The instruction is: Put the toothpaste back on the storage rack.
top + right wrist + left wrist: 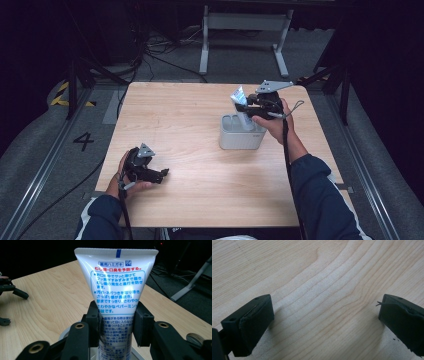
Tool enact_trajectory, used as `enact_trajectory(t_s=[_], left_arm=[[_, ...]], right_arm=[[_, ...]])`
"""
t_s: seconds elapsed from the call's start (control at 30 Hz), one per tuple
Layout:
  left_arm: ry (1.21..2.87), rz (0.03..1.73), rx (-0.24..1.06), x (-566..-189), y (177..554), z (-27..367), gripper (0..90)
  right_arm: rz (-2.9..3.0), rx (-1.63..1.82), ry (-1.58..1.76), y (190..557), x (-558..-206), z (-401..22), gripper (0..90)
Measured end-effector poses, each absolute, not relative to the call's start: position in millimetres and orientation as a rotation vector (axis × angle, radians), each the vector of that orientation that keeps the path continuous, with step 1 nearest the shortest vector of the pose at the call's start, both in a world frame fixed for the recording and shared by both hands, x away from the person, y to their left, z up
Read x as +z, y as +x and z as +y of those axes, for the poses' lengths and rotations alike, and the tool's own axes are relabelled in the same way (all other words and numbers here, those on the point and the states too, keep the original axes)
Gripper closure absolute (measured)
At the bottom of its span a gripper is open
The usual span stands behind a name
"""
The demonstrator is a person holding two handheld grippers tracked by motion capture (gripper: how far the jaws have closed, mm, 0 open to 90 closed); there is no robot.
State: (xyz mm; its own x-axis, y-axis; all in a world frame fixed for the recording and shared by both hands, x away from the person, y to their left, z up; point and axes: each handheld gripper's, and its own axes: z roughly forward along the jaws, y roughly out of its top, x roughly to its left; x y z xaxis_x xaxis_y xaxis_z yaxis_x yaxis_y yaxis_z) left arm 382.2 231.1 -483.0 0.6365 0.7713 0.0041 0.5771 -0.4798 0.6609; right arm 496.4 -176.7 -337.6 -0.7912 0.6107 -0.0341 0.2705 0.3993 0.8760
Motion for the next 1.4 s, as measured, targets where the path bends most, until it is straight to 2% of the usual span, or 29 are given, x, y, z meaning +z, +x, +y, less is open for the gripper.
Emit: enact_trajectory(t_s=[0.53, 0.87, 1.4], left_arm=[[2.22, 1.056, 0.397, -483, 382, 231, 0.3], [2.219, 1.055, 0.395, -483, 382, 231, 0.3], [2.219, 1.058, 0.397, -483, 381, 231, 0.3]], right_arm=[[2.353, 1.295, 0.758, 489, -363, -202, 61.9], [2.385, 1.233, 0.72, 480, -374, -203, 61.2], [2.4, 1.259, 0.704, 471, -373, -199, 58.2]])
